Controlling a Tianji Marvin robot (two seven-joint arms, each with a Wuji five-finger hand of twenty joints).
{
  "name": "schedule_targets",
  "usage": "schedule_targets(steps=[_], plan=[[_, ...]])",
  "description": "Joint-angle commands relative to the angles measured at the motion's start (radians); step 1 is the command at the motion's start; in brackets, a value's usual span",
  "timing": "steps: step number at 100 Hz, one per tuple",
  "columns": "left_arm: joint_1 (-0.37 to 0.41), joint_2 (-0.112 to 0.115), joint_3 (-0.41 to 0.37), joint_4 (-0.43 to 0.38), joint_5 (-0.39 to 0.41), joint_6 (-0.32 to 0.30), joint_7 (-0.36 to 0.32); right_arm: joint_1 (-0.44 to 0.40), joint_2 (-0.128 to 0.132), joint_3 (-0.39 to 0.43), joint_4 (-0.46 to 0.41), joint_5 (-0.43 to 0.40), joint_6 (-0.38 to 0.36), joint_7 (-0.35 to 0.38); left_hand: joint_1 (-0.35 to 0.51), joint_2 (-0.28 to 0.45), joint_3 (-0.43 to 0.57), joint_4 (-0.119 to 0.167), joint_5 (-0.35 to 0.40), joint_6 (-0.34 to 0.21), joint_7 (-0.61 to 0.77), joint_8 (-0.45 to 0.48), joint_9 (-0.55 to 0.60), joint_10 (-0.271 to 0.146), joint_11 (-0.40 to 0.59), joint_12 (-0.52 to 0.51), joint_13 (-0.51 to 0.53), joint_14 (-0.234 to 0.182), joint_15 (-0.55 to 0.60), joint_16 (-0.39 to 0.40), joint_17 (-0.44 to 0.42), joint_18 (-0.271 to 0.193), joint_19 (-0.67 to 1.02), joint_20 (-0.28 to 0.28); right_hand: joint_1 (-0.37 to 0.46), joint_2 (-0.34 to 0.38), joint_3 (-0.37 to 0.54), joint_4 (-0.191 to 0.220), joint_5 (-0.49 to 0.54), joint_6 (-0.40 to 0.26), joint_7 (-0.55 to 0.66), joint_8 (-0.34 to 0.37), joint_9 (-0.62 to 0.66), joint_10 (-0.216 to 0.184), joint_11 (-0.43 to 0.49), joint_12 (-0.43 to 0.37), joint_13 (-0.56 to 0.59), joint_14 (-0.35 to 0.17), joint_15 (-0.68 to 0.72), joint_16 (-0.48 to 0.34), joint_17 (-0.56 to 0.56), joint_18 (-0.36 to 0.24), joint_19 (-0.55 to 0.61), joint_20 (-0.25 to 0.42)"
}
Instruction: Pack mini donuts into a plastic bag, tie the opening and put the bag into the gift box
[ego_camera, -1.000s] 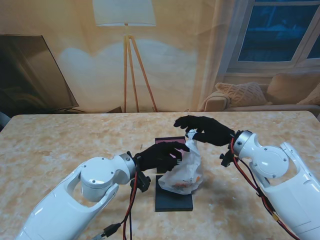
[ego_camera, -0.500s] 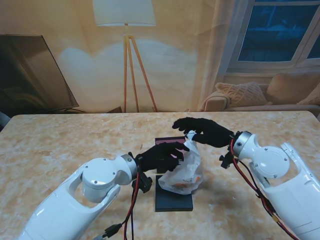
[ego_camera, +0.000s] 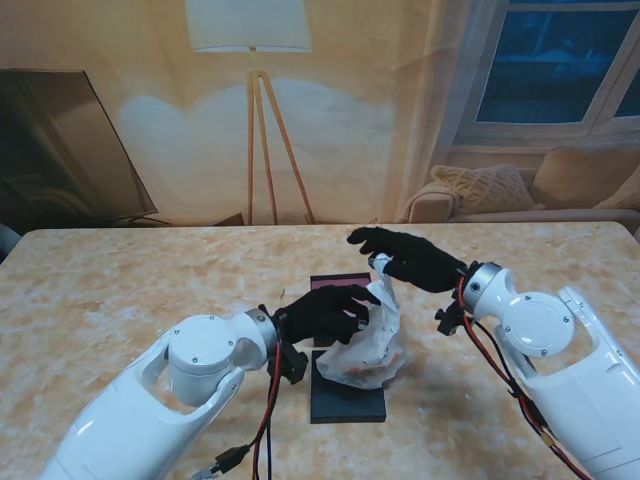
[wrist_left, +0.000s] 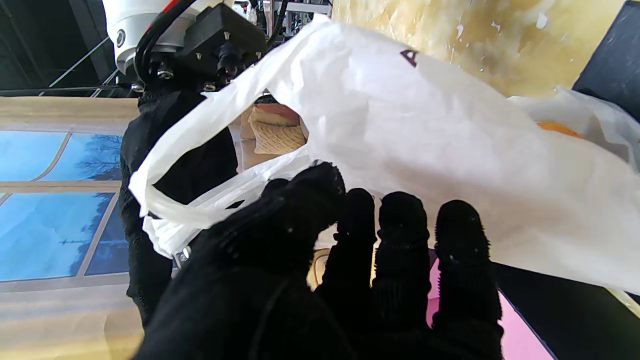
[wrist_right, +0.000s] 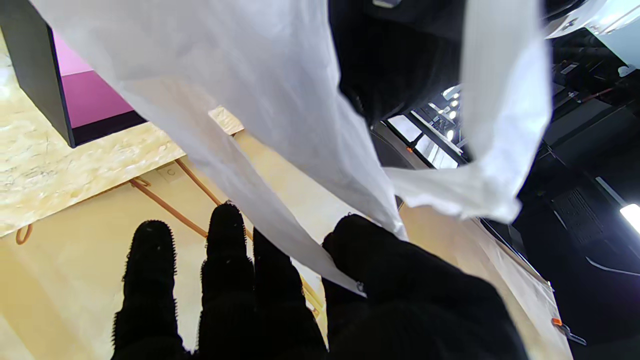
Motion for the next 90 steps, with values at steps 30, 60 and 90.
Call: schedule_targets(steps=[30, 60, 90], plan=[[-0.007, -0.01, -0.006, 0.007, -0.021, 0.005, -0.019, -0.015, 0.005, -0.009, -0.015, 0.014, 0.018, 0.073, 0.011, 0.038, -0.037, -0.006, -0.156, -0.042, -0.067, -0.06, -0.028, -0.019, -0.016, -0.001, -0.009, -0.029, -0.003, 0.022, -0.021, -0.029, 0.001, 0.006, 0.012, 0.025, 0.024, 0.025, 0.009, 0.065, -0.104, -0.046, -0.05, 0.036, -0.042, -0.038, -0.041, 0.016, -0.073, -0.053, -0.052, 0.03, -0.044, -0.037], [0.009, -0.002, -0.016, -0.008, 0.0, 0.003, -0.03, -0.026, 0.007, 0.013, -0.02, 0.023, -0.004, 0.077, -0.026, 0.03, -0.03, -0.002, 0.061, 0.084, 0.048, 0.028, -0.019, -0.01, 0.013, -0.067, 0.004, -0.015, 0.009, -0.075, -0.007, -0.015, 0.01, 0.014, -0.054, -0.036, 0.217, 0.142, 0.05, 0.048, -0.083, -0.034, -0.02, 0.02, -0.03, -0.035, -0.01, 0.009, -0.068, -0.046, -0.012, 0.001, -0.024, -0.034], [0.032, 0.016, -0.025, -0.04, 0.145, -0.079, -0.004, -0.037, -0.002, 0.033, -0.018, 0.033, -0.015, 0.038, -0.077, -0.045, 0.024, -0.016, 0.109, 0.079, 0.185, 0.189, -0.039, 0.004, 0.048, -0.381, 0.031, -0.002, -0.05, -0.209, 0.025, -0.006, 0.034, -0.003, -0.033, -0.012, -0.042, -0.015, 0.04, 0.041, -0.074, -0.031, -0.006, 0.002, -0.015, -0.025, 0.008, -0.005, -0.043, -0.042, 0.015, -0.021, -0.011, -0.04]])
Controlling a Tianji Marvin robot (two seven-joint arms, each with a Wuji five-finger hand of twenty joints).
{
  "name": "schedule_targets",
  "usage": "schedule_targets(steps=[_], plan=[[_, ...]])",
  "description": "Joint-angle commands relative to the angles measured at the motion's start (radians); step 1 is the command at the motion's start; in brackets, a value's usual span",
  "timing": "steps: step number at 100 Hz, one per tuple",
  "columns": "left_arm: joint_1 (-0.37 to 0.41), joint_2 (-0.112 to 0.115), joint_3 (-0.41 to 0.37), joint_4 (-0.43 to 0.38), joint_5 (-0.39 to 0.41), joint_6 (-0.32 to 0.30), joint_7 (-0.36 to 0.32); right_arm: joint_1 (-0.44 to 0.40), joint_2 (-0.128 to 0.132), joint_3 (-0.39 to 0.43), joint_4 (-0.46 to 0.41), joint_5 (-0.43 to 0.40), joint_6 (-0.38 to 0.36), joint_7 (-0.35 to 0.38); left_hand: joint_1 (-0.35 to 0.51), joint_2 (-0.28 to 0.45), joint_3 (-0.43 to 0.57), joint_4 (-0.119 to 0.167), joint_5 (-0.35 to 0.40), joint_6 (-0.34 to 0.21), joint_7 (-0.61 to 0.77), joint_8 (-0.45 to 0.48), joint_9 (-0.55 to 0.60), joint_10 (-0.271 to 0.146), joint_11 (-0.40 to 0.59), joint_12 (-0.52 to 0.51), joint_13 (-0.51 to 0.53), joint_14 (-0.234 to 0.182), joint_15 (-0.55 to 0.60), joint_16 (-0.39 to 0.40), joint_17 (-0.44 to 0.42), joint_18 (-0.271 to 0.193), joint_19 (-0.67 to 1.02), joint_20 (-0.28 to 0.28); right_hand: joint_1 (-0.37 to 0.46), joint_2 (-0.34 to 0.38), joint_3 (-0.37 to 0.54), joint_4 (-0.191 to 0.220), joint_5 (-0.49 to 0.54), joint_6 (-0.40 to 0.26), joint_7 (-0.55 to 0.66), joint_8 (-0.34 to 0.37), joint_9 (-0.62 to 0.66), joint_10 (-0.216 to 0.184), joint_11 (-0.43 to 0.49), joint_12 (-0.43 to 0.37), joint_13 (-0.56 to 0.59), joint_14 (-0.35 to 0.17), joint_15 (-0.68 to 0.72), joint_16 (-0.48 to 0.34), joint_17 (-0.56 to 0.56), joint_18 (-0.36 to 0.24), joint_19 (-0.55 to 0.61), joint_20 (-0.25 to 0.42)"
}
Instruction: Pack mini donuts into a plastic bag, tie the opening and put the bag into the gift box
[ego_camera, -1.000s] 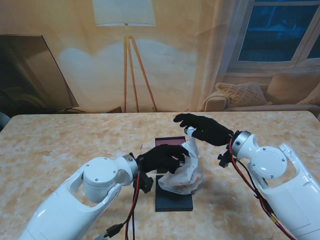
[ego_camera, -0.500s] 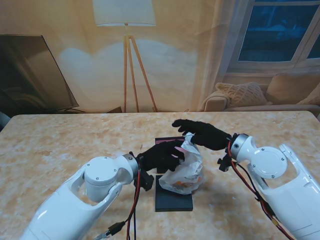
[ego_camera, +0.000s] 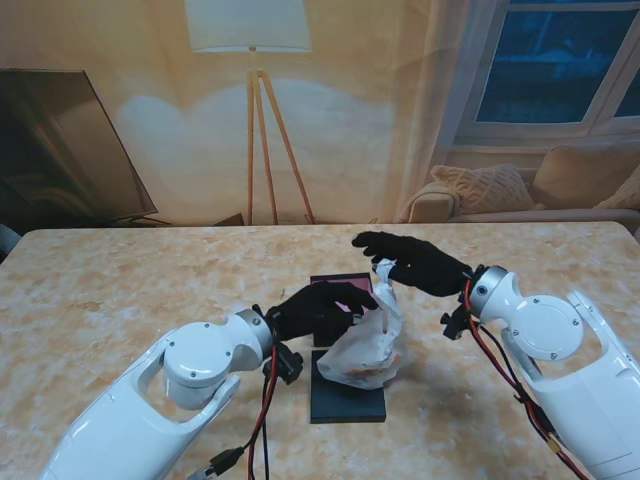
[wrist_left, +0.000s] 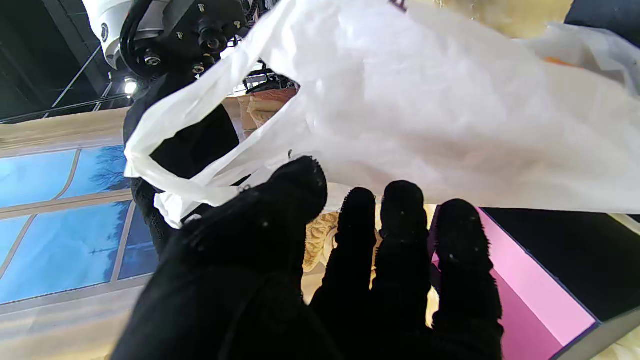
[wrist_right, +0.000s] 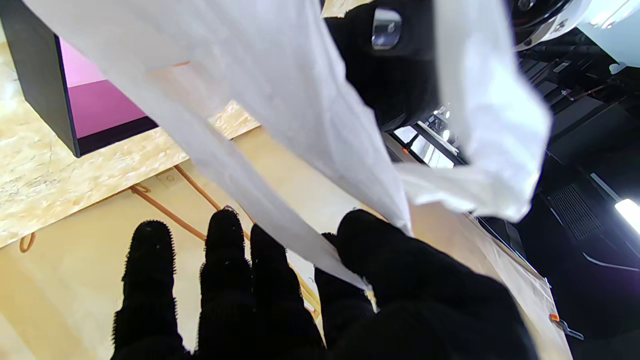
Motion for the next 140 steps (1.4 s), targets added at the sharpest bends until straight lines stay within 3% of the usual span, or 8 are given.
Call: schedule_targets(steps=[1, 17, 29, 45, 62, 82, 104, 140], plan=[[-0.002, 0.009, -0.008, -0.011, 0.006, -0.006, -0.039, -0.01, -0.008, 0.003, -0.003, 0.006, -0.007, 0.008, 0.052, -0.036, -0.024, -0.018, 0.07, -0.044, 0.073, -0.007, 0.03, -0.001, 0.006, 0.097, 0.044, -0.008, 0.02, -0.008, 0.021, -0.006, 0.032, -0.002, 0.004, 0.019, -0.05, -0.036, 0.0, -0.019, 0.001, 0.003, 0.014, -0.019, 0.008, 0.002, 0.02, -0.021, 0.008, -0.007, 0.004, -0.022, 0.021, -0.016], [0.013, 0.018, -0.024, -0.018, 0.019, -0.038, -0.063, -0.01, -0.008, 0.01, -0.004, 0.017, -0.021, 0.009, 0.106, -0.013, -0.124, -0.013, 0.086, -0.065, 0.037, -0.063, 0.172, -0.036, 0.004, 0.425, 0.126, -0.048, 0.181, 0.1, 0.074, -0.003, 0.094, 0.023, 0.008, -0.009, 0.04, -0.018, 0.003, -0.022, 0.005, 0.004, 0.015, -0.023, 0.008, 0.004, 0.021, -0.023, 0.012, -0.006, 0.006, -0.017, 0.024, -0.015], [0.043, 0.012, -0.039, -0.047, 0.064, -0.033, -0.005, -0.014, -0.008, 0.013, -0.007, 0.022, -0.023, 0.011, 0.028, -0.001, -0.1, -0.002, -0.018, 0.013, 0.008, -0.02, 0.106, -0.035, 0.053, 0.341, 0.102, -0.045, 0.159, 0.07, 0.06, -0.008, 0.096, 0.007, -0.003, -0.013, 0.061, -0.017, 0.0, -0.024, 0.005, 0.004, 0.016, -0.024, 0.009, 0.005, 0.022, -0.023, 0.014, -0.005, 0.006, -0.015, 0.024, -0.015], [0.042, 0.016, -0.048, -0.048, 0.109, -0.045, 0.0, -0.019, -0.008, 0.019, -0.012, 0.028, -0.024, 0.01, 0.034, -0.041, -0.112, -0.015, 0.036, -0.001, 0.11, 0.037, 0.147, -0.025, 0.079, 0.305, 0.147, -0.034, 0.185, 0.059, 0.095, 0.007, 0.138, 0.02, -0.005, -0.017, 0.066, -0.019, 0.001, -0.024, 0.006, 0.004, 0.014, -0.023, 0.007, 0.004, 0.02, -0.022, 0.013, -0.005, 0.006, -0.015, 0.024, -0.015], [0.038, 0.036, -0.073, -0.044, 0.044, -0.027, -0.105, -0.02, -0.006, 0.022, -0.012, 0.027, -0.027, 0.019, 0.071, 0.005, -0.239, -0.001, 0.169, -0.019, 0.174, -0.077, 0.278, -0.035, 0.178, 0.343, 0.261, -0.028, 0.311, 0.07, 0.176, 0.031, 0.237, 0.051, -0.009, -0.02, 0.074, -0.019, -0.001, -0.025, 0.005, 0.003, 0.012, -0.023, 0.005, 0.003, 0.018, -0.021, 0.011, -0.006, 0.006, -0.011, 0.024, -0.015], [0.02, 0.051, -0.092, 0.0, -0.12, -0.036, -0.252, -0.02, -0.005, 0.023, -0.012, 0.027, -0.022, 0.023, 0.133, 0.132, -0.324, 0.024, 0.111, -0.103, -0.021, -0.158, 0.33, -0.039, 0.242, 0.337, 0.307, -0.006, 0.371, 0.068, 0.202, 0.053, 0.289, 0.065, -0.012, -0.019, 0.074, -0.02, -0.005, -0.028, 0.003, 0.002, 0.012, -0.025, 0.003, 0.003, 0.018, -0.02, 0.01, -0.007, 0.006, -0.006, 0.025, -0.014], [-0.003, 0.054, -0.085, 0.029, -0.157, -0.019, -0.299, -0.021, -0.005, 0.025, -0.014, 0.03, -0.025, 0.024, 0.138, 0.179, -0.318, 0.029, 0.048, -0.105, -0.126, -0.165, 0.299, -0.023, 0.18, 0.346, 0.259, 0.007, 0.322, 0.074, 0.157, 0.048, 0.246, 0.062, -0.013, -0.016, 0.067, -0.022, -0.009, -0.031, 0.002, 0.0, 0.01, -0.025, 0.0, 0.002, 0.016, -0.021, 0.007, -0.008, 0.005, -0.006, 0.025, -0.013], [0.002, 0.059, -0.069, 0.013, -0.058, -0.088, -0.256, -0.021, -0.001, 0.031, -0.015, 0.049, -0.04, 0.044, 0.267, 0.164, -0.373, 0.034, -0.051, -0.201, -0.159, -0.19, 0.099, -0.004, -0.078, 0.465, 0.03, -0.014, 0.141, 0.126, -0.013, -0.008, 0.052, 0.033, -0.018, -0.062, 0.139, -0.011, -0.01, -0.047, 0.008, -0.001, 0.004, -0.025, -0.008, 0.002, 0.011, -0.02, 0.0, -0.009, -0.002, 0.001, 0.018, -0.013]])
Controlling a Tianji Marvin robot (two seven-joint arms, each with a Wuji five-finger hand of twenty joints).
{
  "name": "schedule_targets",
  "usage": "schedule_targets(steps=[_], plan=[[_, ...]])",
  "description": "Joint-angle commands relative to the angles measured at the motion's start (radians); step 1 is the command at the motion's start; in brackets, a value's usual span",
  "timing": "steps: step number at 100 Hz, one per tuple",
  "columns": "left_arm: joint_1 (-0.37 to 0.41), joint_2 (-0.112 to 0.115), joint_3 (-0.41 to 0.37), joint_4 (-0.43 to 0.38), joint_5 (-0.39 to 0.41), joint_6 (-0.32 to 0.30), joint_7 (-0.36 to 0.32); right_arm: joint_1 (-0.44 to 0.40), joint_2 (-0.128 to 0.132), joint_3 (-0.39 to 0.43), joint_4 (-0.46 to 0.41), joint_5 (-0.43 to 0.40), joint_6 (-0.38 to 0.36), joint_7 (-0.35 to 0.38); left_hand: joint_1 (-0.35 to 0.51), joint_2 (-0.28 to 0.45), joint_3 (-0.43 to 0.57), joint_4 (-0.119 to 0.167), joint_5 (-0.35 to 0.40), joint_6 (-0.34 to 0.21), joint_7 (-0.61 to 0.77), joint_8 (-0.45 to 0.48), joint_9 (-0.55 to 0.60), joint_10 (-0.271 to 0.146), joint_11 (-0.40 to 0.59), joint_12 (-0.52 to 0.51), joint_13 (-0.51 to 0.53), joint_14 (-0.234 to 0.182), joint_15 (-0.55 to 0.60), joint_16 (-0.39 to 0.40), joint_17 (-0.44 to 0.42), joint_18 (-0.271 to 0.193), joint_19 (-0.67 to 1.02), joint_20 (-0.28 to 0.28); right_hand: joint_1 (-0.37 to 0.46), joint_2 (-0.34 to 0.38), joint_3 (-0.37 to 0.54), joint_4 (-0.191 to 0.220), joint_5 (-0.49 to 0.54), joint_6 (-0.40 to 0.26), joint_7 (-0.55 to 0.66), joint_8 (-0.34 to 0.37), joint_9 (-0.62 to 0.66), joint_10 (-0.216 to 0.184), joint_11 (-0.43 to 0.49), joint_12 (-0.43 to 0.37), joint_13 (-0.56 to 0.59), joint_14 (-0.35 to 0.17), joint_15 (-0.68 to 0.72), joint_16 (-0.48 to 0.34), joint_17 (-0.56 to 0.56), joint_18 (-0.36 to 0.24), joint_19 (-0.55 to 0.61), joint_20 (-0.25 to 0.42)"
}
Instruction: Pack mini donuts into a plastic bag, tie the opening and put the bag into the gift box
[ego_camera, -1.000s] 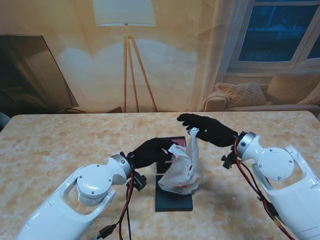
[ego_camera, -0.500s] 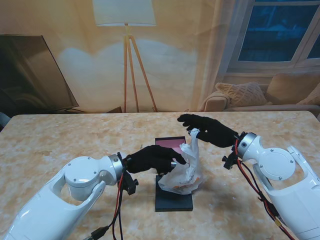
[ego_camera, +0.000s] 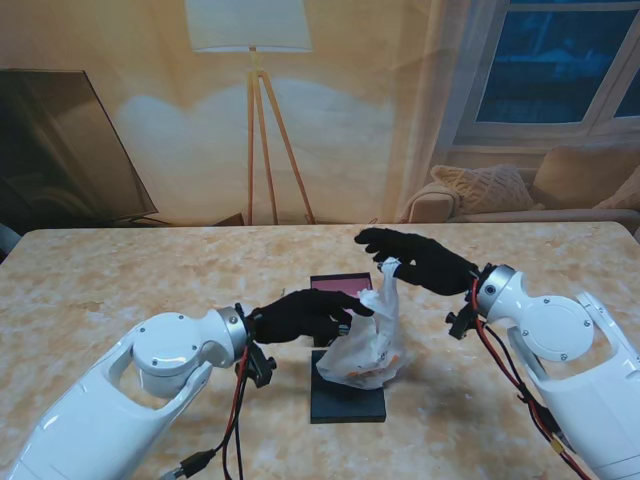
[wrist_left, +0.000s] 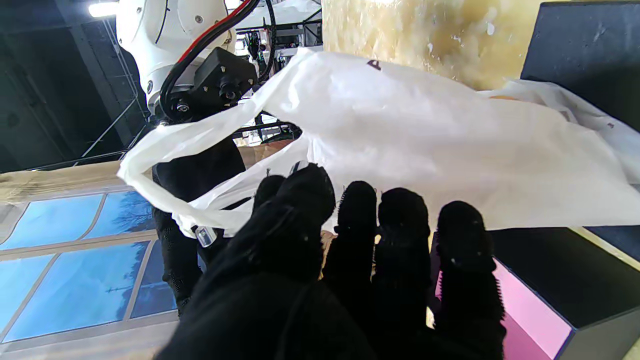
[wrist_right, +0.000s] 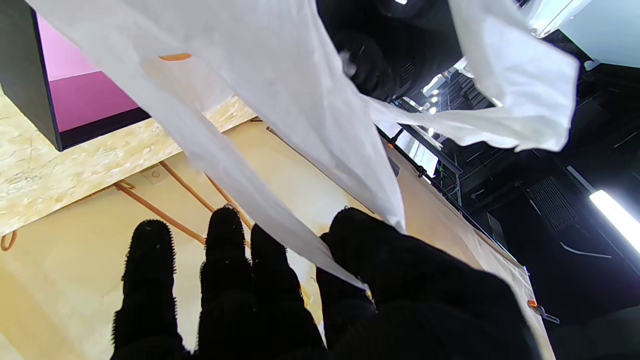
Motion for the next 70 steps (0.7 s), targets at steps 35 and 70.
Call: schedule_targets(steps=[35, 70], plan=[[-0.019, 0.002, 0.015, -0.001, -0.006, 0.004, -0.036, 0.004, 0.011, -0.006, 0.003, 0.03, -0.018, 0.078, 0.043, 0.012, 0.01, 0.005, -0.061, -0.059, 0.001, -0.028, 0.018, -0.01, 0.019, 0.08, 0.014, -0.02, 0.036, 0.062, 0.005, -0.025, -0.005, -0.002, -0.05, -0.063, 0.065, -0.005, -0.004, -0.037, 0.01, -0.004, -0.01, -0.02, -0.021, -0.002, -0.015, -0.014, -0.027, -0.015, -0.013, 0.009, 0.001, -0.014], [-0.02, 0.004, 0.017, 0.003, -0.012, 0.001, -0.049, 0.012, 0.014, -0.013, 0.007, 0.033, -0.022, 0.096, 0.043, -0.001, 0.015, 0.001, 0.03, -0.014, 0.057, -0.006, 0.016, -0.012, 0.002, 0.078, 0.011, -0.019, 0.024, 0.06, 0.005, -0.025, -0.014, -0.004, -0.056, -0.074, 0.134, 0.009, -0.004, -0.026, 0.011, -0.01, -0.012, -0.018, -0.026, -0.003, -0.011, -0.015, -0.032, -0.016, -0.013, 0.009, -0.001, -0.015]])
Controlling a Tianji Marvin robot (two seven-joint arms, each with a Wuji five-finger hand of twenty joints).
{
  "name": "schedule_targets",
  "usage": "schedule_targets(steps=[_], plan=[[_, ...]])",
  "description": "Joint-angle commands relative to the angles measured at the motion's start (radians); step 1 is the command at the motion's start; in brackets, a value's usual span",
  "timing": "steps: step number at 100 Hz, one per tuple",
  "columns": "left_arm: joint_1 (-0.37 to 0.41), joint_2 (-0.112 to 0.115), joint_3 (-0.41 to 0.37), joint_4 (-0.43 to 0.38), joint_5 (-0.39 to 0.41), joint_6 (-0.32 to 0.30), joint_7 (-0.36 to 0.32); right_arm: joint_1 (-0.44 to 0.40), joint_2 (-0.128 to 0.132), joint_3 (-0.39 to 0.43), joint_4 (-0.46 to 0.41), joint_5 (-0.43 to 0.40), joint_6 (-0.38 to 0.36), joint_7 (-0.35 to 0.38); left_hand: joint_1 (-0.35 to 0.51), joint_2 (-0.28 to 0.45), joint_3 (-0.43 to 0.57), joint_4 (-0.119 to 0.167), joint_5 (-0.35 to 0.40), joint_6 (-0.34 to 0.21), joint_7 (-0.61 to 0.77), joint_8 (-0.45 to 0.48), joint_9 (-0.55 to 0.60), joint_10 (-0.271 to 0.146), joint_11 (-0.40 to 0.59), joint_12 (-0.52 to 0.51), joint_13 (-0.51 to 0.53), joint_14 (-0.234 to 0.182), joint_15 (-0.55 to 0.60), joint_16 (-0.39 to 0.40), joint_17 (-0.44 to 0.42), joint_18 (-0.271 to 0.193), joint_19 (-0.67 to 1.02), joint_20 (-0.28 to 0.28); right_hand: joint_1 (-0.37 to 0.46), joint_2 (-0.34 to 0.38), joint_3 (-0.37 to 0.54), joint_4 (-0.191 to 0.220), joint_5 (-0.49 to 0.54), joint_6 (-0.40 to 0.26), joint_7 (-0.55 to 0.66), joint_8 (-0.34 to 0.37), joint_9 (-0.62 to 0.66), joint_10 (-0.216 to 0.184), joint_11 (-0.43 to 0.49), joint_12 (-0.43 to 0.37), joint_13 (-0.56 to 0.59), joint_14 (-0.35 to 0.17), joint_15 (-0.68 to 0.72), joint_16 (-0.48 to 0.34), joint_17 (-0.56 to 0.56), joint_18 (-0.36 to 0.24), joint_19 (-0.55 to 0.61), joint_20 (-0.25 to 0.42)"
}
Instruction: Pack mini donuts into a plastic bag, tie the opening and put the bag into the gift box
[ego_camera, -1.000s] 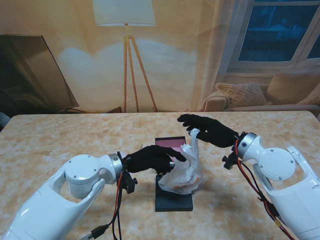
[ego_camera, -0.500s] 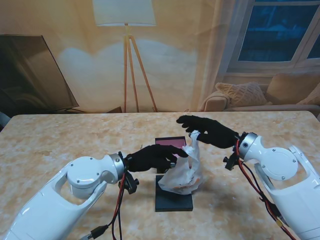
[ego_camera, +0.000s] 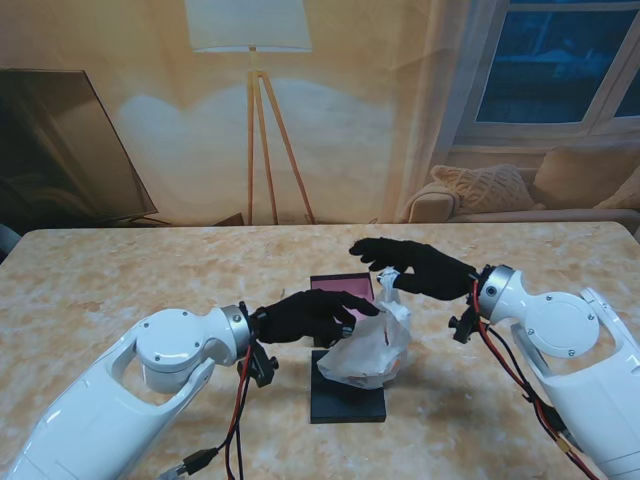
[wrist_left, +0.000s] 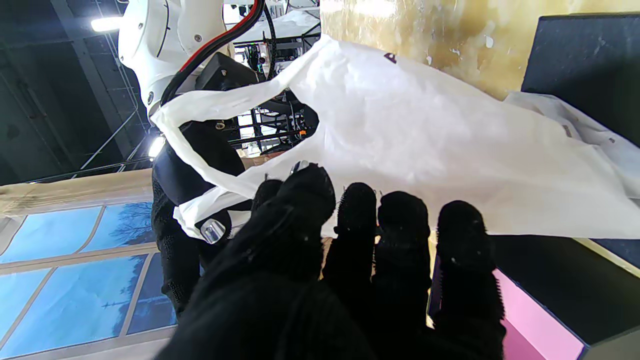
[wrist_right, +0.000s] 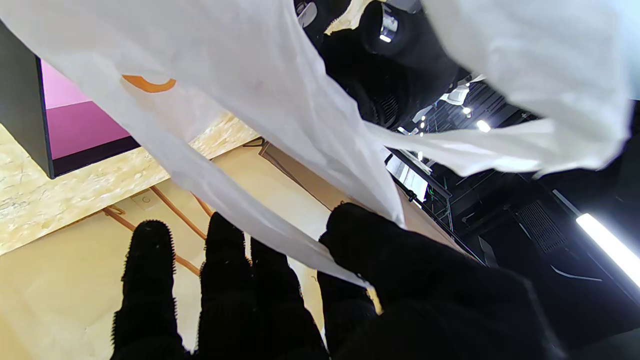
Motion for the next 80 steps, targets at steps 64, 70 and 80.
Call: schedule_targets(steps=[64, 70, 80], plan=[[-0.039, 0.02, 0.027, 0.028, -0.097, -0.008, -0.172, 0.006, -0.015, -0.017, -0.004, -0.013, 0.047, -0.025, 0.025, 0.156, -0.128, 0.04, -0.14, -0.046, -0.12, -0.063, 0.247, -0.025, 0.33, -0.18, 0.298, 0.021, 0.256, -0.05, 0.225, 0.043, 0.249, 0.047, -0.009, 0.017, -0.026, -0.003, -0.006, -0.003, -0.005, -0.012, -0.009, -0.015, -0.004, -0.001, -0.011, -0.014, -0.015, -0.014, -0.01, 0.007, 0.003, -0.013], [-0.043, 0.02, 0.033, 0.031, -0.097, -0.013, -0.171, 0.01, -0.016, -0.019, -0.001, -0.014, 0.05, -0.027, 0.042, 0.165, -0.147, 0.043, -0.177, -0.075, -0.134, -0.081, 0.246, -0.026, 0.313, -0.202, 0.293, 0.03, 0.23, -0.065, 0.22, 0.048, 0.229, 0.03, -0.007, 0.017, -0.028, -0.003, -0.006, -0.003, -0.006, -0.012, -0.011, -0.014, -0.004, -0.001, -0.008, -0.013, -0.014, -0.014, -0.01, 0.007, 0.004, -0.012], [-0.049, 0.018, 0.044, 0.03, -0.092, -0.026, -0.161, 0.017, -0.017, -0.026, 0.005, -0.014, 0.06, -0.028, 0.043, 0.168, -0.135, 0.046, -0.204, -0.096, -0.142, -0.092, 0.248, -0.027, 0.297, -0.215, 0.294, 0.033, 0.211, -0.075, 0.218, 0.048, 0.224, 0.025, -0.005, 0.02, -0.03, -0.002, -0.007, -0.003, -0.007, -0.012, -0.011, -0.014, -0.004, -0.001, -0.011, -0.012, -0.014, -0.014, -0.012, 0.007, 0.003, -0.013]])
